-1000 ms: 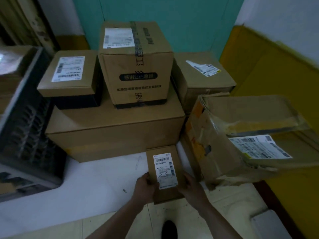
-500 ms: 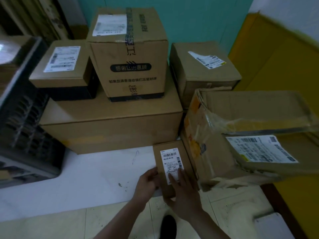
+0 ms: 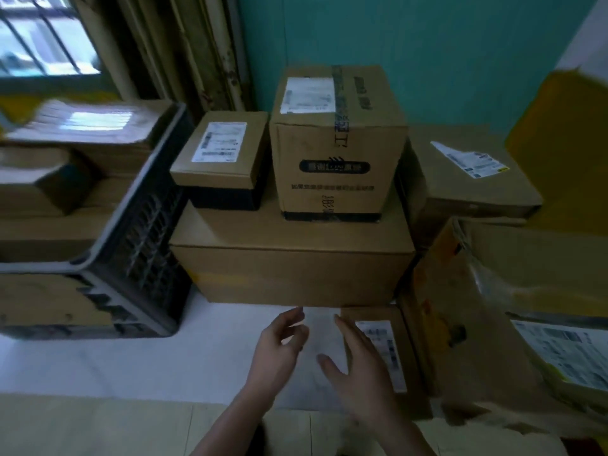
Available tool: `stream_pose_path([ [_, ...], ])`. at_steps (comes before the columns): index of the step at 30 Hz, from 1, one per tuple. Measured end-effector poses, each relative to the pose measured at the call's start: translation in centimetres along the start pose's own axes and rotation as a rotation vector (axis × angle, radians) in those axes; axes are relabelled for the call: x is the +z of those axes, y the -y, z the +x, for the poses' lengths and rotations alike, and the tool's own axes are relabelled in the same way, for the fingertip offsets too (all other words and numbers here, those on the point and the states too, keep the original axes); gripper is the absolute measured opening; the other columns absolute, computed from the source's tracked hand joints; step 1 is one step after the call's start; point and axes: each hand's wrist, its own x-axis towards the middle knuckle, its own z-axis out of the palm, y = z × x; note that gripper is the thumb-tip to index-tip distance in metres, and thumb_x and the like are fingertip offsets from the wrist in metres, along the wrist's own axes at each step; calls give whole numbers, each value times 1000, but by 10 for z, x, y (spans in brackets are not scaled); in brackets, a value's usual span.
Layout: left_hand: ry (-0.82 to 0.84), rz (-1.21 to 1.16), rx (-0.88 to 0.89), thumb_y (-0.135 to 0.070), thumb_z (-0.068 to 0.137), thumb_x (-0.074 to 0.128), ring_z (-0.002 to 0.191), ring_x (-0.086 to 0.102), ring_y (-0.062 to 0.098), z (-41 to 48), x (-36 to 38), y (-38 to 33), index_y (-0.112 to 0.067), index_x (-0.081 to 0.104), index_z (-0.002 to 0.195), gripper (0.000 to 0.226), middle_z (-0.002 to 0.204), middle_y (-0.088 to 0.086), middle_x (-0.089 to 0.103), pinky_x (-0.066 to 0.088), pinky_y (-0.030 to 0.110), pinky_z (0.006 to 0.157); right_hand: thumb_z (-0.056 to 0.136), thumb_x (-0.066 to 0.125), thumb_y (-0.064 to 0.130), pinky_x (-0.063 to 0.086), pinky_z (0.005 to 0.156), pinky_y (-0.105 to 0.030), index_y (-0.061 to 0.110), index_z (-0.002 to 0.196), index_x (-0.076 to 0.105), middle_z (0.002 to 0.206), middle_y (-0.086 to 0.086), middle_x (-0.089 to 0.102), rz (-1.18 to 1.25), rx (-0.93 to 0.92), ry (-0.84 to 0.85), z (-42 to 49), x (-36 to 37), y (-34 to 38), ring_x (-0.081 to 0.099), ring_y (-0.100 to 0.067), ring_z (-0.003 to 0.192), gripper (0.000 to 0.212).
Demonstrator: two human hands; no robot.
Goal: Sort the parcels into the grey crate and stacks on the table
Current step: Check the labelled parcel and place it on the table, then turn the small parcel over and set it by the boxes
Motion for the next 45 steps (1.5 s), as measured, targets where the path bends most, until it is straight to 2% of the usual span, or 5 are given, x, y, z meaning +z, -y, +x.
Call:
stream_pose_path([
  [16, -164, 6, 502, -11, 92, 68, 87, 65, 8, 54, -160, -137, -26, 70, 111, 24, 96, -10, 72, 53, 21, 79, 90, 66, 42, 40, 89, -11, 71, 115, 33, 119, 47, 37, 242, -255, -168, 67, -4, 200, 47, 12, 114, 50],
  [21, -314, 117, 609, -16, 93, 67, 92, 62, 8, 87, -195, -167, -23, 66, 117, 25, 106, -2, 66, 52, 24, 79, 93, 62, 40, 30, 118, -29, 45, 146, 34, 151, 32, 25, 145, -359, -284, 92, -4, 241, 26, 2, 142, 60],
  [28, -264, 285, 409, -41, 96, 62, 139, 34, 20, 116, -202, -190, -27, 34, 152, 64, 150, 2, 38, 38, 36, 109, 97, 55, 44, 8, 116, -24, 29, 158, 13, 165, 11, 5, 56, -282, -243, 125, -1, 273, -2, -4, 150, 75],
  [34, -102, 146, 265, -45, 96, 60, 144, 33, 20, 126, -201, -186, -26, 20, 158, 77, 156, 1, 38, 35, 46, 117, 97, 54, 47, 23, 122, -41, 26, 158, 16, 164, 6, 19, 125, -175, -261, 142, 6, 273, 14, -12, 151, 75],
  [45, -109, 217, 241, -43, 96, 59, 143, 30, 28, 121, -202, -188, -28, 20, 158, 74, 153, 7, 36, 25, 52, 119, 97, 60, 34, 34, 97, -18, 23, 148, 39, 137, 10, 50, 158, -149, -371, 137, 8, 278, 39, 2, 116, 57],
])
